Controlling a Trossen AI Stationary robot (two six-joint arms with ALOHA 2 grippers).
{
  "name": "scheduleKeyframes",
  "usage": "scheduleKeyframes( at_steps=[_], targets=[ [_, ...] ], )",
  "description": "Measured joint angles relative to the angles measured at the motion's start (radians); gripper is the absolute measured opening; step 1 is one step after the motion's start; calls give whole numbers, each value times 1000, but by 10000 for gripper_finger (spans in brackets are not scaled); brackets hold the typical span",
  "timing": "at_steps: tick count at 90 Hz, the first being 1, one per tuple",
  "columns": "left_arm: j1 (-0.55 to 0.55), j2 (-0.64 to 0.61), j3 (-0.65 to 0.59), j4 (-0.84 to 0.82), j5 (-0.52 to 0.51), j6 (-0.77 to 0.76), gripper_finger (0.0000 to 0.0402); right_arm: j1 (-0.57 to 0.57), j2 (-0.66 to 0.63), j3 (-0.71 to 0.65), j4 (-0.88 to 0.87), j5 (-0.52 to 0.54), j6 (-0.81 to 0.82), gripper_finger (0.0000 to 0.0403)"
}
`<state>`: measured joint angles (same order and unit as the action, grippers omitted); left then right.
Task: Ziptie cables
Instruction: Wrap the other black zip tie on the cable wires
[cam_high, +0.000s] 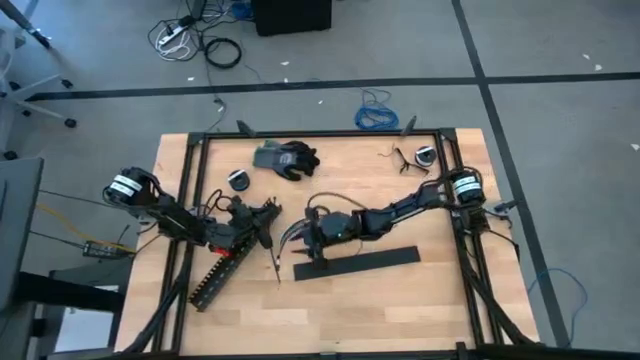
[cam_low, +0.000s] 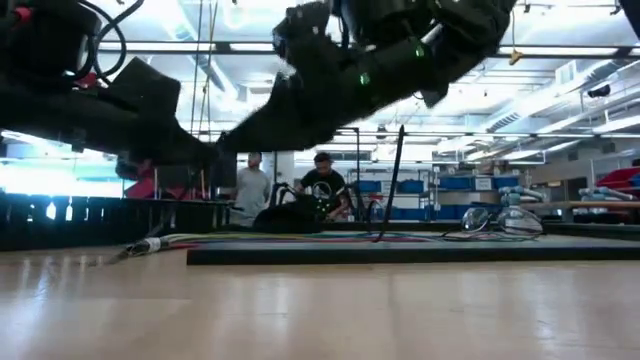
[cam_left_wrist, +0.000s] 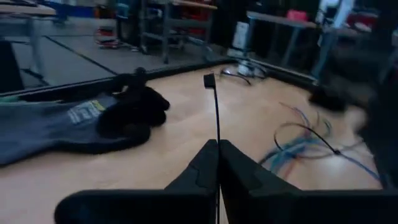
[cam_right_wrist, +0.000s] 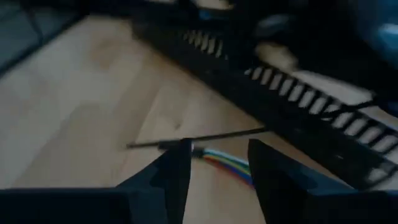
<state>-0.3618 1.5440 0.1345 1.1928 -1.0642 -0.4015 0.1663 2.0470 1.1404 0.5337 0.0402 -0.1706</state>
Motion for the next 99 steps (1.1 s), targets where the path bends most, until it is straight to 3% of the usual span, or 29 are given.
scheduleKeyframes(
  at_steps=[17, 29, 44, 65, 99],
  targets=[
    [0, 0, 0, 8, -99, -11, 0, 29, 61, 0, 56, 67, -213, 151],
    [-19, 0, 0, 19, -97, 80, 0, 31, 63, 0, 68, 95, -201, 150],
    [-63, 0, 0, -59, -90, 46, 0, 31, 63, 0, 99, 35, -103, 148],
    [-106, 0, 0, -154, -188, -22, 0, 32, 63, 1, 93, 24, -100, 137],
    [-181, 0, 0, -184, -301, 36, 0, -17, 104, 63, 75, -42, -117, 131]
  ],
)
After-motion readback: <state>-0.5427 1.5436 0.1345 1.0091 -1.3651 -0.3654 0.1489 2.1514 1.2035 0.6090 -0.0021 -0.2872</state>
